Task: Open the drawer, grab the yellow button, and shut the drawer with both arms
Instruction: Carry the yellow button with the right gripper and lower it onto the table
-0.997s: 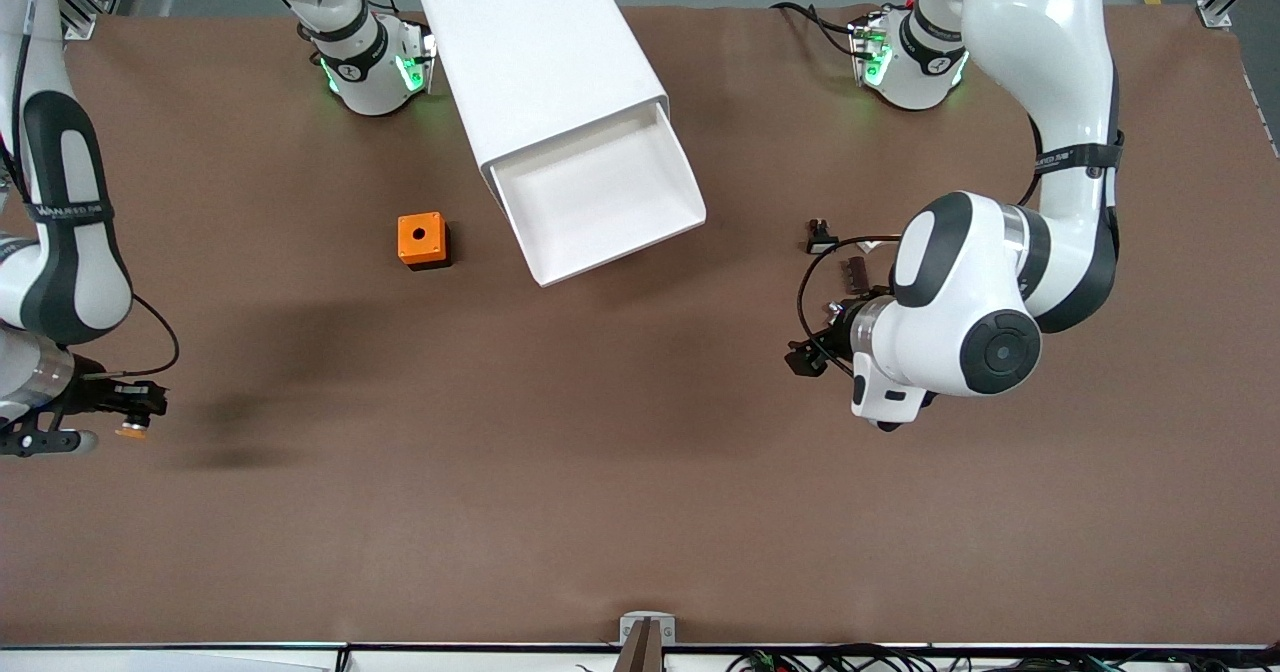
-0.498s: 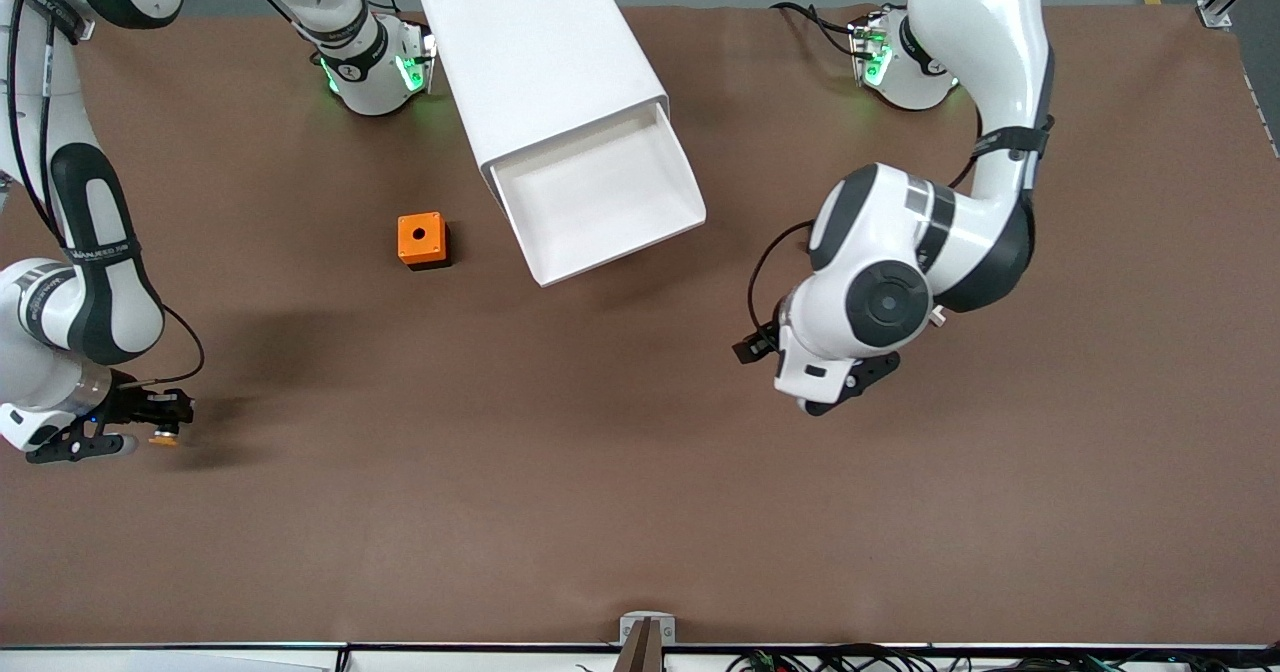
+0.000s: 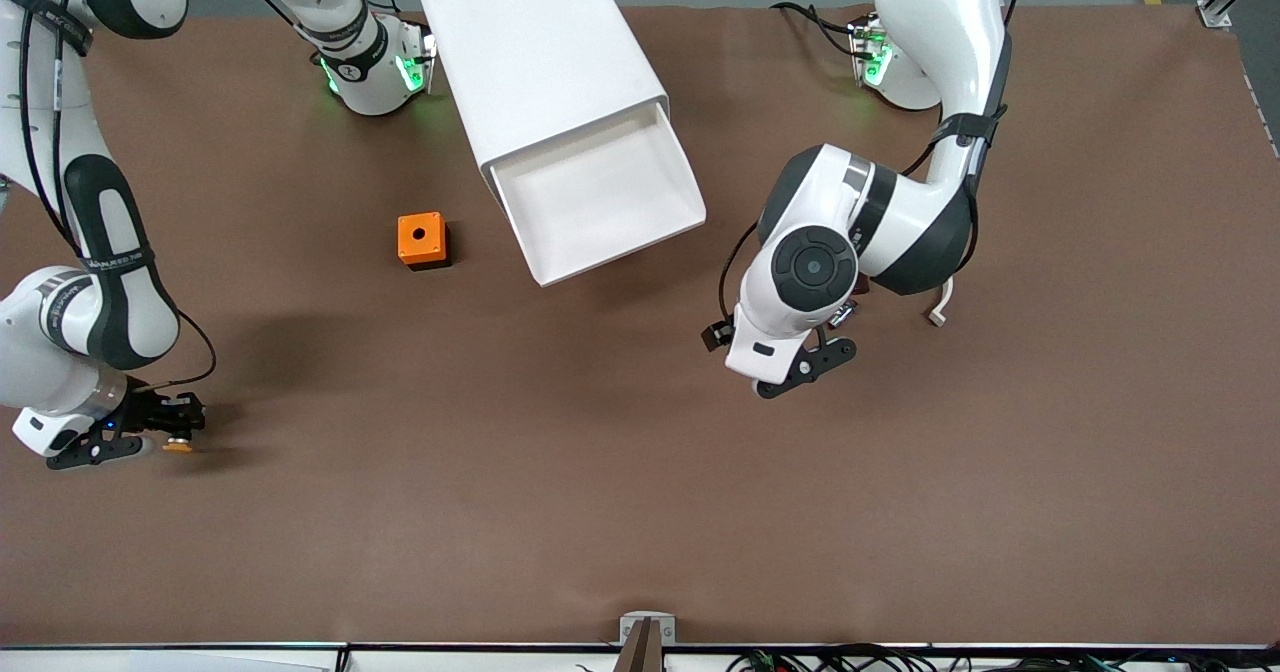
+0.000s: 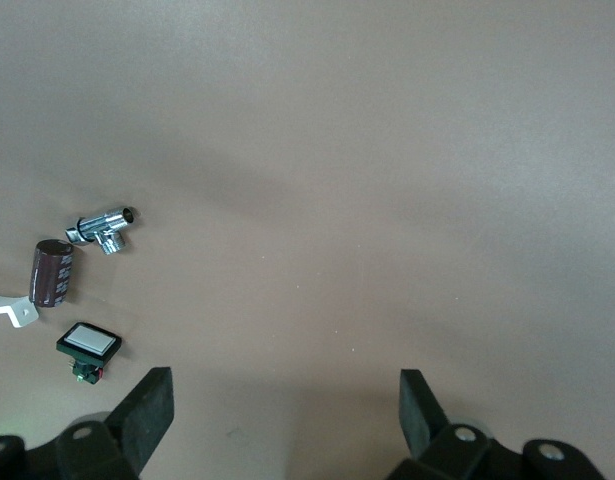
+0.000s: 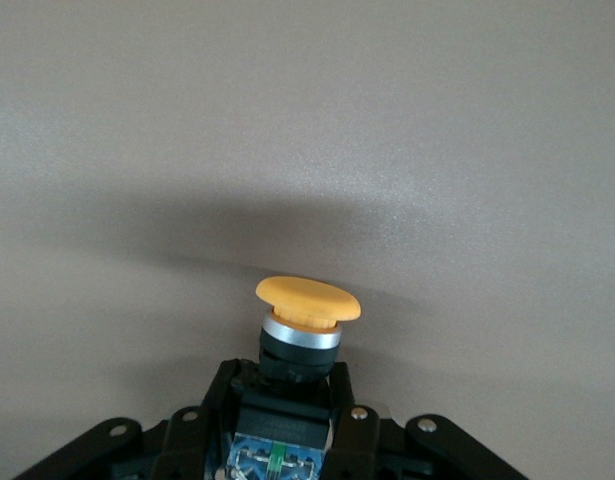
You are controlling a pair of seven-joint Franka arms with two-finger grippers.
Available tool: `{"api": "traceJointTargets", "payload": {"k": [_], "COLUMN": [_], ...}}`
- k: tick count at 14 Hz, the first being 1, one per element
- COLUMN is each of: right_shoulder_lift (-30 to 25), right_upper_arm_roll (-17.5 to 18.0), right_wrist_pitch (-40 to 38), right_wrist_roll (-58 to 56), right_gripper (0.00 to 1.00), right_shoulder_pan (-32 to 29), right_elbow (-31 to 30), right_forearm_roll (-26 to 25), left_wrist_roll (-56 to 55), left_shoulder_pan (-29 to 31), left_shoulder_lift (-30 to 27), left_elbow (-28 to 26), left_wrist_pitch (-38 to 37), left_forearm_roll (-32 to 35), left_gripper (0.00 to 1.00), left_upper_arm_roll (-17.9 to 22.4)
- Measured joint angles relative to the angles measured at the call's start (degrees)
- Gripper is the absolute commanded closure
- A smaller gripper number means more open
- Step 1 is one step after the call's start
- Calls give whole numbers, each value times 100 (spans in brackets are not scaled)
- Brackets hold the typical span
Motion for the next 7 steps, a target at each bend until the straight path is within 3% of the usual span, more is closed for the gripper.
{"api": "traceJointTargets", "payload": {"k": [1,2,7], "right_shoulder_lift": [3,4,5], "right_upper_arm_roll": [2,2,1], "right_wrist_pitch": [4,7,67], "right_wrist_roll": [0,0,1], "right_gripper": [15,0,0], "right_shoulder_pan": [3,2,0], "right_elbow": [2,5,18], "right_forearm_roll": [1,4,13], "left_wrist_roll": [0,0,0], "left_shoulder_pan": [1,1,84], "left_shoulder_lift": [0,-2,-70], "left_elbow": [0,0,0], "left_wrist_pitch": [5,10,19], "left_forearm_roll": [0,1,1], "left_gripper": [1,1,1], "left_upper_arm_roll": [0,1,22]}}
